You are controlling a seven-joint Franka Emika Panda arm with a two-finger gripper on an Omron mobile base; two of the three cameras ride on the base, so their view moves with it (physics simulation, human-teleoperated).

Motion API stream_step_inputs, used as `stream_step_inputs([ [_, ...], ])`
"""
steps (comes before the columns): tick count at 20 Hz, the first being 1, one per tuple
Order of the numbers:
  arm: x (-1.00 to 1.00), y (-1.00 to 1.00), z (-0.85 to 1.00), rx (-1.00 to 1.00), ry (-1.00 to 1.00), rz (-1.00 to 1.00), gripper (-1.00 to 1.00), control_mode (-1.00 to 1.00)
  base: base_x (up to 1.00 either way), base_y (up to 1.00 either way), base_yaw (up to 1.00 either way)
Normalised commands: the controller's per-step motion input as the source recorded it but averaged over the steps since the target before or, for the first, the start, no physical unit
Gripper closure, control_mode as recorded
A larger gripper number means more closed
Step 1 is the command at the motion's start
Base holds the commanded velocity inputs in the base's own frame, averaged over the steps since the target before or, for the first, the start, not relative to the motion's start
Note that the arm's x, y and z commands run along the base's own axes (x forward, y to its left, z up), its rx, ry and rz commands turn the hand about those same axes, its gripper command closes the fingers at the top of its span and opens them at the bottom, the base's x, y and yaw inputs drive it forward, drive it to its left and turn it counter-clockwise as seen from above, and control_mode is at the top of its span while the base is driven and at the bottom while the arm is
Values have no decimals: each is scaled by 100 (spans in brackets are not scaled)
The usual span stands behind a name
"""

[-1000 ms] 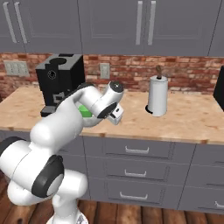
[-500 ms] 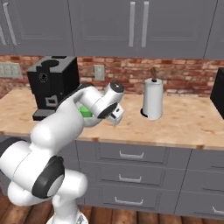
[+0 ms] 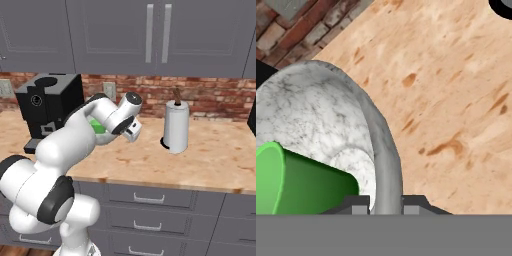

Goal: Place the cup inside the bowl on the dining table and move the bowl to any counter.

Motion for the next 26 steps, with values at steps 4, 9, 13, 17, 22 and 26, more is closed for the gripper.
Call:
stream_step_inputs([
  [4,0,0,0,0,0,0,100,100,13,-10,0],
  [9,0,0,0,0,0,0,100,100,0,0,0],
  [13,0,0,0,0,0,0,100,100,0,0,0],
  [17,0,0,0,0,0,0,100,100,0,0,0],
  [22,0,0,0,0,0,0,100,100,0,0,0],
  [26,0,0,0,0,0,0,100,100,0,0,0],
])
